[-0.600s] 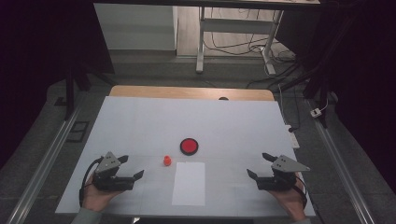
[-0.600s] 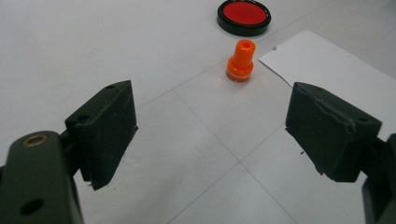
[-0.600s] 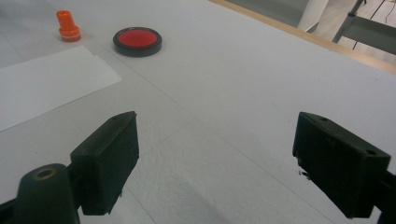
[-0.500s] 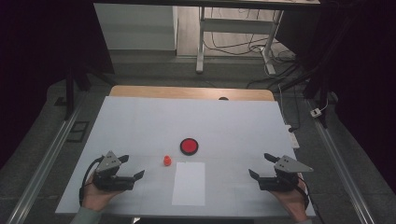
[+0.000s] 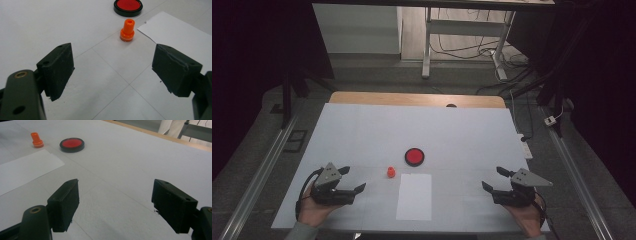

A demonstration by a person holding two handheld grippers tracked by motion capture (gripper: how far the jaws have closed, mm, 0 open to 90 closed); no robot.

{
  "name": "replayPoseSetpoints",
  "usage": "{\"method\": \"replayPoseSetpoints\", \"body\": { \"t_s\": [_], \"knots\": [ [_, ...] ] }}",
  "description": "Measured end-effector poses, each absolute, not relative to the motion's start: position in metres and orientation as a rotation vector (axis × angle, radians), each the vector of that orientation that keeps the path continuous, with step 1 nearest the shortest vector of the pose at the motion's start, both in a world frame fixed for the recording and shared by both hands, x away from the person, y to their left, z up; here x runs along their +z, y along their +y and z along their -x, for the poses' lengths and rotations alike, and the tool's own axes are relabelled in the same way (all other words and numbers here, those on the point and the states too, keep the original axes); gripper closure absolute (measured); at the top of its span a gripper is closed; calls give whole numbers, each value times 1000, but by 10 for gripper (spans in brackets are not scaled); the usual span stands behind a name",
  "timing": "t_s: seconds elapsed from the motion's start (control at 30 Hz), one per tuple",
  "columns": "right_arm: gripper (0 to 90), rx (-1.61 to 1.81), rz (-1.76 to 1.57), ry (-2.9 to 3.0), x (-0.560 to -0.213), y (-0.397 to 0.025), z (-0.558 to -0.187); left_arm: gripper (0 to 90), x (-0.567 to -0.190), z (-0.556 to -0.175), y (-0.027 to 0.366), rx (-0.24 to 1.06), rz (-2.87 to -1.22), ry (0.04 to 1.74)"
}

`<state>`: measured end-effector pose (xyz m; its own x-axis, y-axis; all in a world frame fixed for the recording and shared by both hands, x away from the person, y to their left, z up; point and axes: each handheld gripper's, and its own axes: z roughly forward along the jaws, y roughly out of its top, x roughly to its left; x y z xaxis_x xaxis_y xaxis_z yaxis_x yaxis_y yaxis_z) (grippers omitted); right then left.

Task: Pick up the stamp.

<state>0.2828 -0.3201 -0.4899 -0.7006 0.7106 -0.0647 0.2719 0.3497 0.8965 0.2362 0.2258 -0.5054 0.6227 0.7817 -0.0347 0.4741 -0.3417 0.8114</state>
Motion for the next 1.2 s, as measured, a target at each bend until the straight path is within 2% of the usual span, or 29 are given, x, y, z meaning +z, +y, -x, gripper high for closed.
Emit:
{"method": "replayPoseSetpoints", "body": {
  "t_s": [0.47,1.2],
  "knots": [
    [245,1301,-821,2191,-495,-313,-288,208,-501,-235,225,453,-2000,980],
    [264,1294,-811,2213,-498,-308,-290,193,-485,-252,207,401,-2000,953]
  ]
}}
